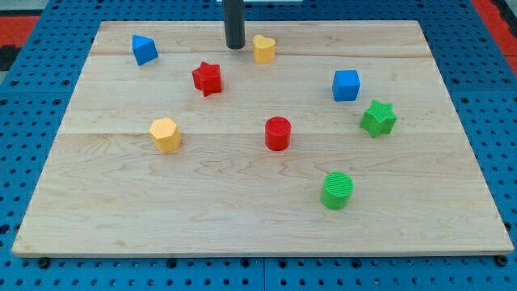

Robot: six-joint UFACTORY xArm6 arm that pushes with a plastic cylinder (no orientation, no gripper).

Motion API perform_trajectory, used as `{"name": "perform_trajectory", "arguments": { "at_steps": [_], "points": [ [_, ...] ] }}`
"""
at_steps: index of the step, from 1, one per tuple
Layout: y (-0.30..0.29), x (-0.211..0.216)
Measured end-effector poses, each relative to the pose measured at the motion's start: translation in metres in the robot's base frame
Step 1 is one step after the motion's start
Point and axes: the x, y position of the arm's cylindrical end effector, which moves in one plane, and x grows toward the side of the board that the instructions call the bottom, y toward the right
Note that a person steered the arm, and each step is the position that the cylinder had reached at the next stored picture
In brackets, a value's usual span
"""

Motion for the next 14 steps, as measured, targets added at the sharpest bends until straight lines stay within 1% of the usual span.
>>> {"name": "perform_trajectory", "arguments": {
  "at_steps": [1, 2, 3, 4, 5, 6, 8, 9, 11, 13, 14],
  "points": [
    [0.020, 0.028],
    [0.024, 0.078],
    [0.048, 0.124],
    [0.113, 0.127],
    [0.144, 0.170],
    [0.168, 0.224],
    [0.171, 0.318],
    [0.152, 0.331],
    [0.138, 0.273],
    [0.122, 0.271],
    [0.101, 0.278]
  ]
}}
